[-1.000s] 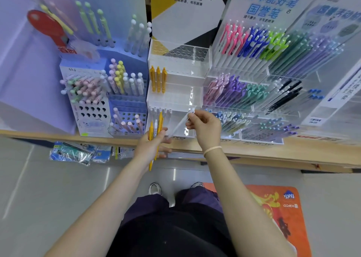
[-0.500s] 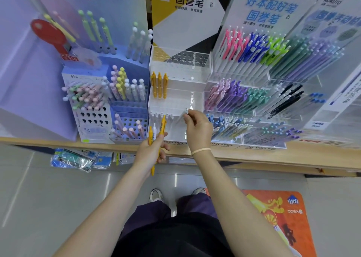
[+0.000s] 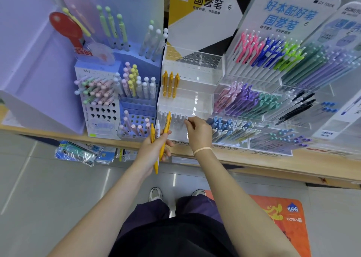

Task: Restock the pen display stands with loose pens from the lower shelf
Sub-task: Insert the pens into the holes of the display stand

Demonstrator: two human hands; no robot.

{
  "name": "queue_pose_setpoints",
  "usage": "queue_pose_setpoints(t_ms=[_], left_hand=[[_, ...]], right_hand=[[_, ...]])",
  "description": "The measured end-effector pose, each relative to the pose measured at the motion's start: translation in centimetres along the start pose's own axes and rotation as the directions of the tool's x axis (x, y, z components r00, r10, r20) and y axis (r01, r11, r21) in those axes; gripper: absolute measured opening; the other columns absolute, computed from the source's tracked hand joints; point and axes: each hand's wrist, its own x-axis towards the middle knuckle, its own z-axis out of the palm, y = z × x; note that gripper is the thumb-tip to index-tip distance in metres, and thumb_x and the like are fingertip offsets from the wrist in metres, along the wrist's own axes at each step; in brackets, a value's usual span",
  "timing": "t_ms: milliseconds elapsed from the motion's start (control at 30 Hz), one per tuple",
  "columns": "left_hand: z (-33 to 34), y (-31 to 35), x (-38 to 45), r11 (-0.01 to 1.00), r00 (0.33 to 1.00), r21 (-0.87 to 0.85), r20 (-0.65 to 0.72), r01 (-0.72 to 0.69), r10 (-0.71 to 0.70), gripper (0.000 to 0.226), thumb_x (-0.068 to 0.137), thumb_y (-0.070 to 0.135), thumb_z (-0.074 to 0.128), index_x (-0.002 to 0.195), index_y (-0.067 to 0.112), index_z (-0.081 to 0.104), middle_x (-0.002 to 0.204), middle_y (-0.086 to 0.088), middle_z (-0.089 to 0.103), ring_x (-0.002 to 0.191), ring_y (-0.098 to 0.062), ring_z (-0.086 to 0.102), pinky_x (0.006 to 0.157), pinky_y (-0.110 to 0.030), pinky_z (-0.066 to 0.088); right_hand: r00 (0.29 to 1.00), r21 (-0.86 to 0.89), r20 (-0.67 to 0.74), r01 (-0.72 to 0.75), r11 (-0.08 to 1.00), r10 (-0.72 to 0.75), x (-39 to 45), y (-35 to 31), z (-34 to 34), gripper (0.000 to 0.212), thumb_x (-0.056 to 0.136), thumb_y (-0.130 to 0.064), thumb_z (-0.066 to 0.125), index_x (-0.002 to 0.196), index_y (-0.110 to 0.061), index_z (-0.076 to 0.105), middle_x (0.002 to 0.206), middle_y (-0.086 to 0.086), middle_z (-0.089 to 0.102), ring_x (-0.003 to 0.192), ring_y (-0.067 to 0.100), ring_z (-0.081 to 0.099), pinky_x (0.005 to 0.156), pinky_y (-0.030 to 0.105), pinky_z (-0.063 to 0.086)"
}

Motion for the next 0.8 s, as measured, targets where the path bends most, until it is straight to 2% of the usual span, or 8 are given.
queue_pose_setpoints(t_ms=[133,200,267,333,433,600,733,800], left_hand=[[-0.4,0.1,-0.5,0.999,0.998,0.014,0.063,-0.030,0.029,0.026,0.103,0.035,0.053,0.122,0.023,0.066,0.075,-0.005,0.065,0.051,-0.017,0.053,0.046,-0.026,0.033],[-0.5,0.3,-0.5,0.999,0.995,0.013,0.092,-0.038,0.037,0.027,0.102,0.035,0.053,0.123,0.024,0.067,0.073,-0.006,0.064,0.048,-0.015,0.051,0.044,-0.026,0.029],[-0.3,0.5,-0.6,0.999,0.992,0.017,0.123,-0.037,0.035,0.028,0.103,0.035,0.052,0.121,0.018,0.067,0.071,-0.007,0.064,0.046,-0.015,0.049,0.041,-0.024,0.027],[0.3,0.8,-0.7,0.998,0.988,0.045,0.149,-0.036,0.028,0.030,0.103,0.034,0.051,0.115,0.011,0.067,0.071,-0.008,0.065,0.044,-0.015,0.049,0.039,-0.023,0.026],[1.3,1.8,-0.8,0.997,0.983,0.060,0.181,-0.045,0.033,0.032,0.103,0.035,0.052,0.111,0.007,0.065,0.074,-0.011,0.065,0.044,-0.015,0.051,0.039,-0.022,0.028],[2.5,4.5,-0.5,0.990,0.991,0.121,0.123,-0.074,0.059,0.031,0.101,0.041,0.055,0.111,0.014,0.066,0.080,-0.010,0.069,0.050,-0.019,0.055,0.038,-0.022,0.028],[2.5,6.3,0.1,0.987,0.997,0.141,0.008,-0.071,0.071,0.030,0.100,0.040,0.058,0.109,0.012,0.060,0.084,-0.008,0.071,0.051,-0.018,0.057,0.038,-0.022,0.028],[2.3,6.7,0.3,0.985,0.997,0.158,-0.029,-0.067,0.072,0.030,0.101,0.041,0.056,0.111,0.013,0.061,0.089,-0.007,0.068,0.052,-0.015,0.056,0.038,-0.020,0.029]], right_hand=[[0.989,0.016,0.068,-0.134,0.991,0.133,-0.4,-0.3,-0.7,0.024,0.095,-0.024,0.065,0.083,-0.004,0.072,0.071,0.009,0.069,0.065,0.024,0.062,0.065,0.034,0.050],[0.970,0.231,0.130,-0.231,0.945,0.205,-1.1,-1.3,-1.9,0.024,0.097,-0.024,0.061,0.086,-0.006,0.071,0.069,0.007,0.068,0.055,0.021,0.061,0.056,0.032,0.051],[0.927,0.487,0.293,-0.357,0.797,0.236,-1.9,-2.7,-3.3,0.021,0.100,-0.022,0.058,0.095,-0.007,0.072,0.075,0.006,0.068,0.055,0.019,0.061,0.052,0.028,0.049],[0.914,0.581,0.363,-0.376,0.722,0.184,-2.2,-3.7,-4.4,0.016,0.098,-0.016,0.060,0.099,-0.004,0.071,0.081,0.007,0.069,0.060,0.016,0.061,0.054,0.027,0.049],[0.933,0.586,0.332,-0.318,0.745,0.137,-1.5,-4.5,-5.7,0.010,0.095,-0.005,0.061,0.093,-0.005,0.071,0.077,0.007,0.068,0.062,0.014,0.062,0.057,0.025,0.049],[0.956,0.620,0.260,-0.273,0.736,0.136,0.4,-6.7,-7.9,0.007,0.095,-0.003,0.061,0.095,0.001,0.067,0.080,0.015,0.071,0.062,0.018,0.068,0.057,0.027,0.055],[0.988,0.663,0.044,-0.142,0.735,0.150,2.3,-8.4,-9.1,0.004,0.092,-0.003,0.062,0.093,0.000,0.064,0.080,0.020,0.071,0.063,0.021,0.070,0.061,0.030,0.059],[0.989,0.637,-0.078,-0.048,0.769,0.127,3.3,-8.6,-9.2,0.000,0.091,-0.006,0.065,0.091,-0.006,0.065,0.083,0.019,0.072,0.070,0.024,0.072,0.067,0.035,0.061]])
